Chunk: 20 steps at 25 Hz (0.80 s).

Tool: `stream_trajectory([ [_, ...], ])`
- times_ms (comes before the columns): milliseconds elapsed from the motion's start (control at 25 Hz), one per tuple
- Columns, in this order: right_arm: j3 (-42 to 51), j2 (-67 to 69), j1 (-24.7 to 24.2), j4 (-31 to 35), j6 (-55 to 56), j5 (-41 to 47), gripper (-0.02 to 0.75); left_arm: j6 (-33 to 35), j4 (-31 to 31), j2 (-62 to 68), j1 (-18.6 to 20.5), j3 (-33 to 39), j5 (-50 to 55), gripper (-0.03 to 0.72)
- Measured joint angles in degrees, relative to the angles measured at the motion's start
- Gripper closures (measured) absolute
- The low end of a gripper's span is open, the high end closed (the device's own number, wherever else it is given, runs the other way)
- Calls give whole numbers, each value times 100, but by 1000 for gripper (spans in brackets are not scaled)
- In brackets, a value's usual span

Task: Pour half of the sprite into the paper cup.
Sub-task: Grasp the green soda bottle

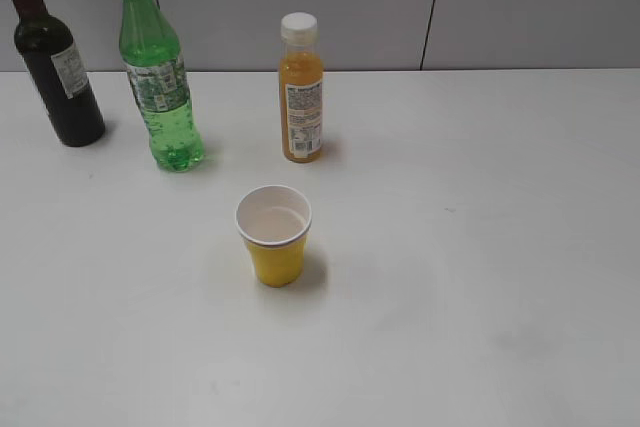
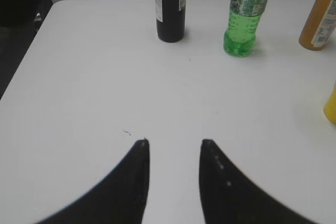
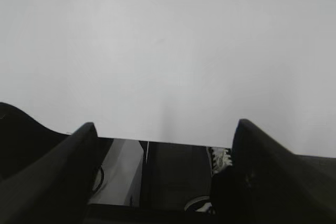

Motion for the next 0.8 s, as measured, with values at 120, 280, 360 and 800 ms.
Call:
stream_trajectory([
  [120, 78, -454, 0, -4, 0, 20, 146, 0, 0, 0, 0, 0, 0, 442],
  [280, 102, -1015, 0, -10, -38, 36, 146, 0, 0, 0, 0, 0, 0, 444],
  [360, 102, -1282, 0, -10, -38, 38, 148, 0, 0, 0, 0, 0, 0, 444],
  [800, 119, -2815, 0, -10, -38, 60, 149, 0, 0, 0, 0, 0, 0, 452],
])
